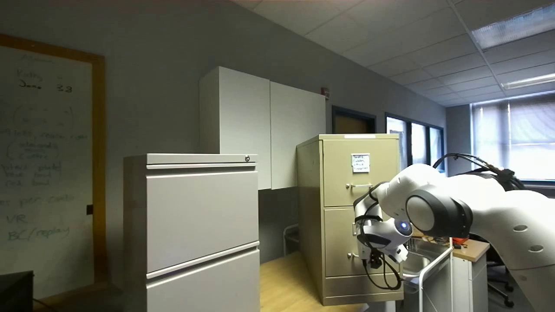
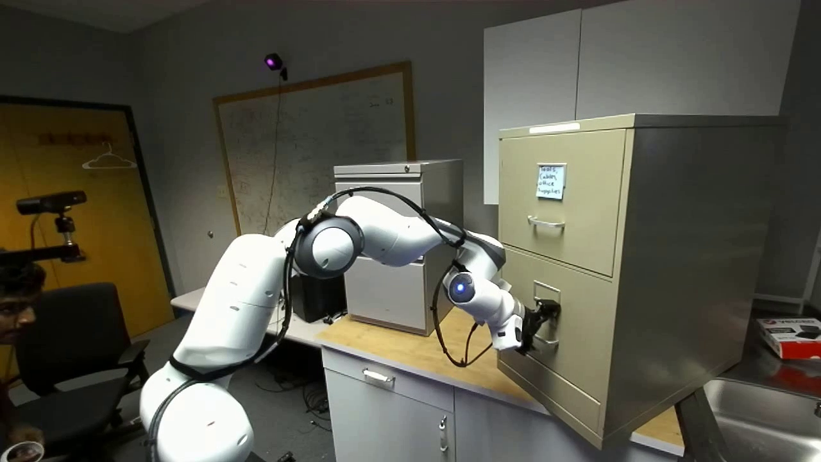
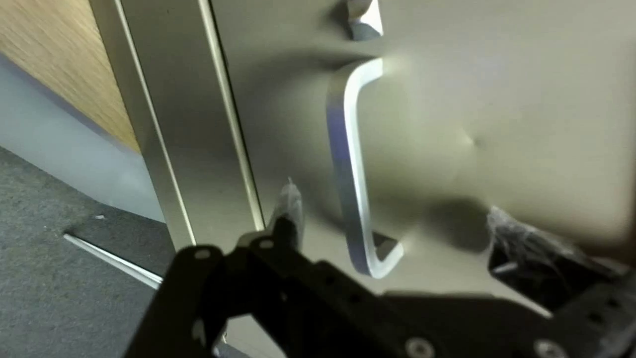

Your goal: Open the bottom drawer of the cabinet to the right

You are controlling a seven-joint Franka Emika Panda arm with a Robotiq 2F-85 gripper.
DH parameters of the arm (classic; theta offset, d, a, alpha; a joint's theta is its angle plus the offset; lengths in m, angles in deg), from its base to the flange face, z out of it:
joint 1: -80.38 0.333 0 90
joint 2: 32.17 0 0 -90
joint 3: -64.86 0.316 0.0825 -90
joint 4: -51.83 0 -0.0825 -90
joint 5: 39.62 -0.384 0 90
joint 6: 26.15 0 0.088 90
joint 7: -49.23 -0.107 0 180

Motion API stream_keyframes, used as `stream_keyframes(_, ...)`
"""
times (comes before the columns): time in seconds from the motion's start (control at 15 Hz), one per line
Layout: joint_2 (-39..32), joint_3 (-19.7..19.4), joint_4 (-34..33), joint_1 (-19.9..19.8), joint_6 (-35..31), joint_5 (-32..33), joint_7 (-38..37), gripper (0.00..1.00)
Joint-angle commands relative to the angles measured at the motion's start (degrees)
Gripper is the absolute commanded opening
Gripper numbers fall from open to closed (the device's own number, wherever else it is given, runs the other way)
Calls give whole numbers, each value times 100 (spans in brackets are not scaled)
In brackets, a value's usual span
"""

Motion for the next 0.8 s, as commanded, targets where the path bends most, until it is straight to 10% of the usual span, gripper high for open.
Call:
stream_keyframes(0.0, -622, -120, -878, 2, -135, 136, 7, 71)
stream_keyframes(0.73, -985, 213, -1174, -138, -619, 535, -205, 7)
